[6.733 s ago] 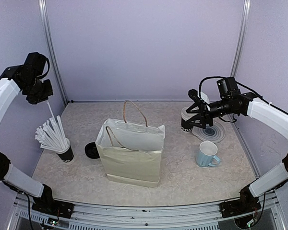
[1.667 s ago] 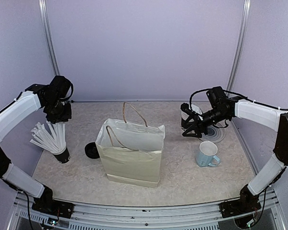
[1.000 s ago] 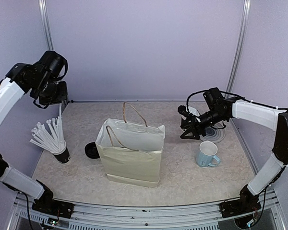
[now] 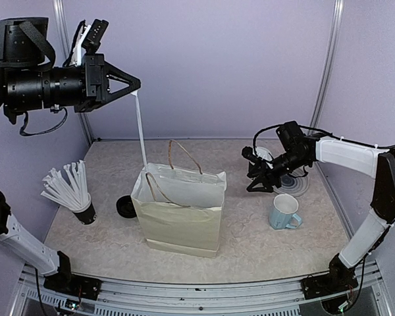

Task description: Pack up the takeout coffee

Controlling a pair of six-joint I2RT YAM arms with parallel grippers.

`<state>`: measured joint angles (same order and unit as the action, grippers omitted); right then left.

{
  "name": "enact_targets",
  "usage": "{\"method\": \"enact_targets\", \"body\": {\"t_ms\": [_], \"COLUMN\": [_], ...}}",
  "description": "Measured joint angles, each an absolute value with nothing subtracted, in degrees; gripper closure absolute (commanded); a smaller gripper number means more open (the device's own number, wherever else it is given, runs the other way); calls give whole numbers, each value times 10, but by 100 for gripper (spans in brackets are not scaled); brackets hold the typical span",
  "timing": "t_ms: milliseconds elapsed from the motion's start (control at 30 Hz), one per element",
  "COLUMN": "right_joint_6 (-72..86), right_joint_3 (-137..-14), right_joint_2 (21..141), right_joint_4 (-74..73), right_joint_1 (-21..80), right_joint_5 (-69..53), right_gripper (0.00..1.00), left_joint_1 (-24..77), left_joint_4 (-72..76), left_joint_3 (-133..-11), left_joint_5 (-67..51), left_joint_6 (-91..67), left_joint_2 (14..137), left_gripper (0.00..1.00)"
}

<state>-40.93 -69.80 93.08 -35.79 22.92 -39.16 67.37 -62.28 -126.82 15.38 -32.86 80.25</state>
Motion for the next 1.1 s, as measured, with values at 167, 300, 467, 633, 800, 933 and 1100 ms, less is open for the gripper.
{"method": "enact_targets", "body": {"t_ms": [167, 300, 467, 633, 800, 933, 1100], "right_joint_6": [-409, -409, -409, -409, -406, -396, -358], "right_joint_3": [-698, -698, -709, -716, -719, -759, -868], "right_joint_2": [931, 931, 931, 931, 931, 931, 910], "right_joint_4": [-359, -362, -369, -369, -373, -406, -423], "right_joint_1": [229, 229, 229, 229, 229, 219, 178], "right_joint_5": [-389, -388, -388, -388, -388, -405, -415], "right_gripper": [35, 34, 34, 34, 32, 27, 3], "left_joint_1": [675, 675, 668, 661, 653, 636, 620], "left_joint_4": [-598, -570, -536, -508, -510, -546, -604], "left_joint_3": [-1248, -1211, -1166, -1158, -1144, -1100, -1072], "left_joint_5": [129, 97, 36, -31, -50, -29, 25], "left_joint_6": [-329, -328, -325, -325, -324, -319, -300], "left_joint_2": [821, 842, 891, 953, 964, 932, 882], "left_gripper": [100, 100, 100, 98, 77, 54, 39]}}
